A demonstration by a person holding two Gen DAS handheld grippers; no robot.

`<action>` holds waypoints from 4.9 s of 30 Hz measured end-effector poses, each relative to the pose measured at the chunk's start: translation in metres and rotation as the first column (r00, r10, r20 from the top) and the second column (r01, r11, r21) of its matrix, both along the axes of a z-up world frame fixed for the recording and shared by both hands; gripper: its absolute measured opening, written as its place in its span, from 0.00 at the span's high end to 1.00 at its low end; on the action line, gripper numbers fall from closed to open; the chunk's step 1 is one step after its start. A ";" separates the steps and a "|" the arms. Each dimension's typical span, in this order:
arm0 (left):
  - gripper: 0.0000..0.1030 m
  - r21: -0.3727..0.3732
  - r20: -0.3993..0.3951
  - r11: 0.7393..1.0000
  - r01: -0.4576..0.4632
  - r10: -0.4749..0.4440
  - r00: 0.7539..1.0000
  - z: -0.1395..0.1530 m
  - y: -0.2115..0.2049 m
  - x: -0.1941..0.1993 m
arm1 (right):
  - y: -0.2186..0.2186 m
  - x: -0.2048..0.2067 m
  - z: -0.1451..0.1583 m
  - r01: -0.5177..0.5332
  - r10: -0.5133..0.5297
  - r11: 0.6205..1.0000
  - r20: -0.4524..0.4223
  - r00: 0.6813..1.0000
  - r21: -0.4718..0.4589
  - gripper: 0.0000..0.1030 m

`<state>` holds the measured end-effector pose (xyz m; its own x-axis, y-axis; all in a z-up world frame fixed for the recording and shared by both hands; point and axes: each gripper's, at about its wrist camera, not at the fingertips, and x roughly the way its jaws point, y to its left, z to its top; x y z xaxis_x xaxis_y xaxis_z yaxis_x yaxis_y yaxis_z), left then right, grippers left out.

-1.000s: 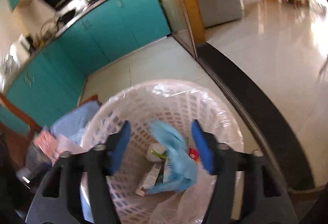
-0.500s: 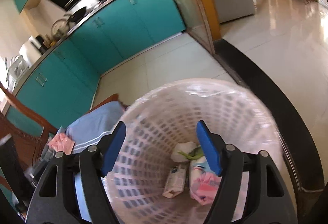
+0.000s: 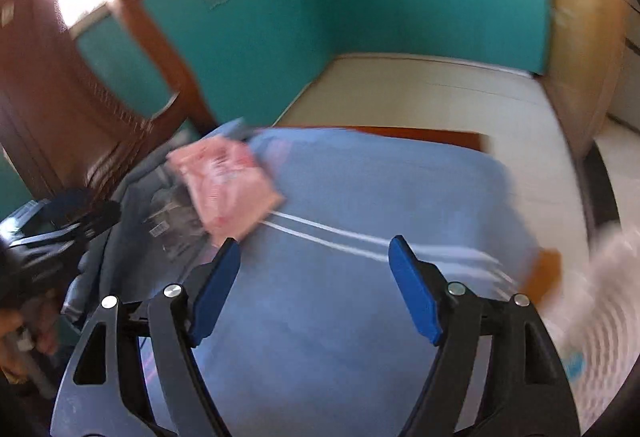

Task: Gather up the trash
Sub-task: 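Grasp the large pink plastic bag with the right tool while the left tool grasps the clear packet, then lift the pink bag and clear packet off the chair seat with both tools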

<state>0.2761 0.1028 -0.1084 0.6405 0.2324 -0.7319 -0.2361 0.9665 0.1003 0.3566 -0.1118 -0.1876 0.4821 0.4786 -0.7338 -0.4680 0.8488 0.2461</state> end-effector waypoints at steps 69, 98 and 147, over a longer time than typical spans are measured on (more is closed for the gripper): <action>0.22 -0.210 -0.248 0.928 0.309 -0.356 0.901 -0.093 -0.037 0.044 | -0.032 -0.021 -0.023 0.061 -0.067 0.987 -0.030 0.997 -0.150 0.28; 0.18 -0.179 -0.219 0.962 0.209 -0.246 0.944 -0.088 -0.022 0.043 | -0.013 -0.030 -0.014 -0.044 0.047 0.987 0.016 0.999 -0.152 0.25; 0.43 -0.030 -0.071 0.977 0.210 -0.212 0.975 -0.059 -0.037 0.024 | 0.004 -0.020 -0.030 -0.011 0.007 0.987 -0.025 1.000 -0.158 0.54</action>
<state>0.2999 0.0662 -0.1669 0.6174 0.0808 -0.7825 -0.0191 0.9960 0.0878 0.3368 -0.1079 -0.2172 0.4595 0.3600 -0.8120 -0.4710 0.8738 0.1209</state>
